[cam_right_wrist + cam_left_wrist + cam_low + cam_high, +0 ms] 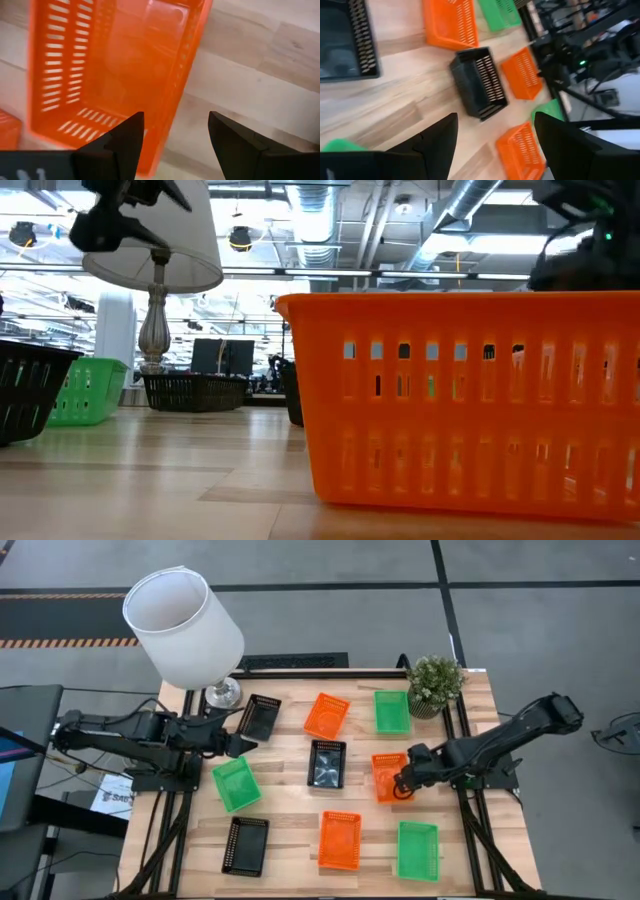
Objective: Stack baskets by color
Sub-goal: Stack the middle orange bin on top of the top orange bin
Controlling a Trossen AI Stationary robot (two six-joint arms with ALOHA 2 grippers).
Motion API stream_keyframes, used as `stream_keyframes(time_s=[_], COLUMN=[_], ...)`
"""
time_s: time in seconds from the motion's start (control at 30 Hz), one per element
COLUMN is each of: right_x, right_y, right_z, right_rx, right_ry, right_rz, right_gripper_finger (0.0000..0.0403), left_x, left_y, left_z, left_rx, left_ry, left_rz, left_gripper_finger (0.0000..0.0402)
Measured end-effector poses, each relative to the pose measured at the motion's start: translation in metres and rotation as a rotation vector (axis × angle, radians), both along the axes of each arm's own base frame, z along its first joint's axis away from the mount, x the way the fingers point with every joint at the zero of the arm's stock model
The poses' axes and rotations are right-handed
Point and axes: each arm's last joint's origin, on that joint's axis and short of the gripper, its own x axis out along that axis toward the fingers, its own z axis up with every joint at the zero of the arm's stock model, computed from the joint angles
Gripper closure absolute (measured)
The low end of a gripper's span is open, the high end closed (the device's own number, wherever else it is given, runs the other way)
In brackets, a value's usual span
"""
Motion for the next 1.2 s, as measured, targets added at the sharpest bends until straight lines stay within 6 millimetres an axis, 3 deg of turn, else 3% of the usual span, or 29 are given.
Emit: stream_keyframes(time_s=[0.17,0.27,0.43,0.53,0.63,0.8,1.0,1.07,1.2], right_x=[-0.003,-0.004,-0.001,0.000,0.003,0.018,0.056,0.073,0.101], right_y=[-0.004,-0.004,-0.002,-0.001,-0.002,-0.013,-0.053,-0.070,-0.098], right_z=[-0.022,-0.030,-0.033,-0.031,-0.015,0.035,0.090,0.098,0.091], right_rx=[0.002,-0.003,0.028,0.050,0.062,-0.013,-0.220,-0.278,-0.354], right_ry=[0.009,0.044,0.055,0.044,0.012,-0.172,-0.556,-0.662,-0.749], right_rz=[-0.015,-0.015,0.005,0.004,0.006,-0.042,-0.223,-0.258,-0.364], right_gripper_finger=[0.0179,0.0239,0.0379,0.0387,0.0396,0.0398,0.0400,0.0400,0.0400], left_x=[-0.004,-0.005,-0.005,-0.005,-0.005,-0.005,-0.003,-0.002,-0.001], left_y=[0.002,0.002,0.002,0.002,0.002,0.002,0.003,0.004,0.004], left_z=[-0.004,-0.006,-0.005,-0.005,-0.005,-0.005,-0.003,-0.001,0.000], left_rx=[0.026,0.023,0.030,0.057,0.060,0.064,0.081,0.091,0.108], left_ry=[0.037,0.055,0.049,0.055,0.054,0.054,0.018,0.004,-0.010], left_rz=[0.030,0.033,0.037,0.023,0.033,0.034,0.070,0.072,0.086], left_gripper_finger=[0.0150,0.0150,0.0150,0.0150,0.0150,0.0150,0.0150,0.0150,0.0150])
